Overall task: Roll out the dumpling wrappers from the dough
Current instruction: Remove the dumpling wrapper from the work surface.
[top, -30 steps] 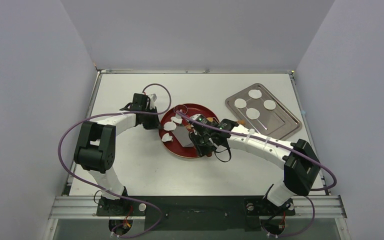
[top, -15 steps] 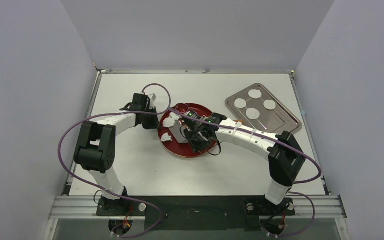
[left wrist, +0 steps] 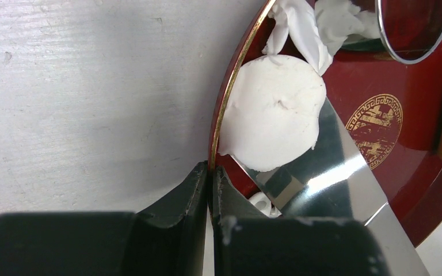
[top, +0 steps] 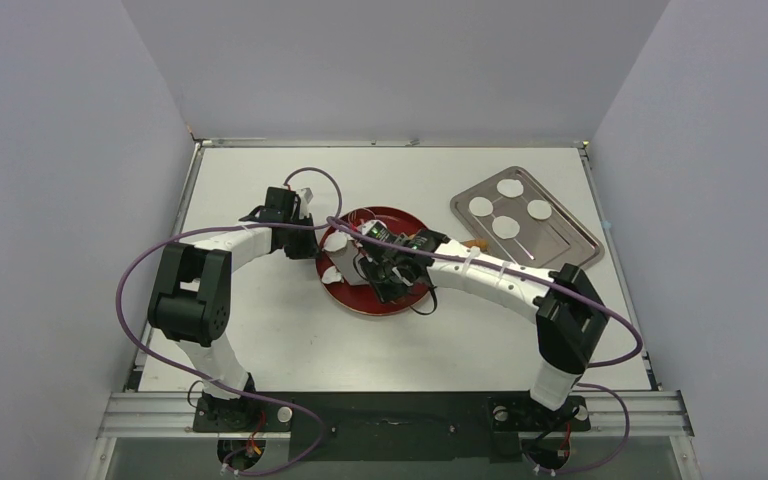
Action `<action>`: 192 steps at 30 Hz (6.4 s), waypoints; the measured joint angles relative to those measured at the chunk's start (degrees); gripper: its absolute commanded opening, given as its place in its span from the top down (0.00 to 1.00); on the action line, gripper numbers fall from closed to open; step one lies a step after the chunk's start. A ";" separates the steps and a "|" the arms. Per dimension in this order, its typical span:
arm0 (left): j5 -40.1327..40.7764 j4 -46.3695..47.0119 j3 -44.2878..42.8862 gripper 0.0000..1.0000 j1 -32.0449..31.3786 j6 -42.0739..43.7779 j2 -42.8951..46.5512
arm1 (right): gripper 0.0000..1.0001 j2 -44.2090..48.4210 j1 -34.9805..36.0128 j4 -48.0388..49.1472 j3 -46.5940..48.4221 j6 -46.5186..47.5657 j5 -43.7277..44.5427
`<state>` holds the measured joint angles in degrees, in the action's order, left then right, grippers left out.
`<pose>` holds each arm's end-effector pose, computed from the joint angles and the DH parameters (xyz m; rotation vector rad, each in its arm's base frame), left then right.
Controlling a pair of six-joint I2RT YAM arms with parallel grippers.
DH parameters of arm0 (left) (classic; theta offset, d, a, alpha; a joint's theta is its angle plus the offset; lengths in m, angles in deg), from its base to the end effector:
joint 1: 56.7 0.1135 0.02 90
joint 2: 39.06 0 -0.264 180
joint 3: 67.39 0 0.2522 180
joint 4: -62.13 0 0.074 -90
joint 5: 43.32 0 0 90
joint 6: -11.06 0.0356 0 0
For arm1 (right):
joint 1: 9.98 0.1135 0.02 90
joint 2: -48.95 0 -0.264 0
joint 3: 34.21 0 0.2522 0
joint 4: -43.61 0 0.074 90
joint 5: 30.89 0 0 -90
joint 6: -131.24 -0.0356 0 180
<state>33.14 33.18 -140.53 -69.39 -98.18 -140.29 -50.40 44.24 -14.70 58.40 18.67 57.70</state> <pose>0.3425 -0.0857 0.1626 -0.0575 2.6074 -0.5096 0.2095 0.2922 0.2450 -0.7672 2.6789 0.4098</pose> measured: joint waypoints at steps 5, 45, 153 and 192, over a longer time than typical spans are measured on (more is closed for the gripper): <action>-0.04 0.00 0.00 1.00 0.00 0.02 0.00 | 1.00 0.00 0.79 1.40 -0.79 0.28 1.90; -0.31 -0.04 0.00 1.00 0.04 0.22 0.00 | 1.00 1.22 4.55 7.04 -5.05 3.41 12.44; -15.93 -11.61 -11.08 0.98 4.02 20.94 -9.46 | 1.00 9.77 5.53 -2.32 -6.60 56.02 31.34; -16.15 -11.58 -11.06 0.98 4.22 20.31 -9.49 | 1.00 9.40 6.82 -1.51 -10.49 58.05 36.87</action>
<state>16.99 21.60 -151.59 -65.17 -77.88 -149.78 -41.00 51.06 -16.21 47.91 76.73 94.57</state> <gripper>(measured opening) 0.027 0.266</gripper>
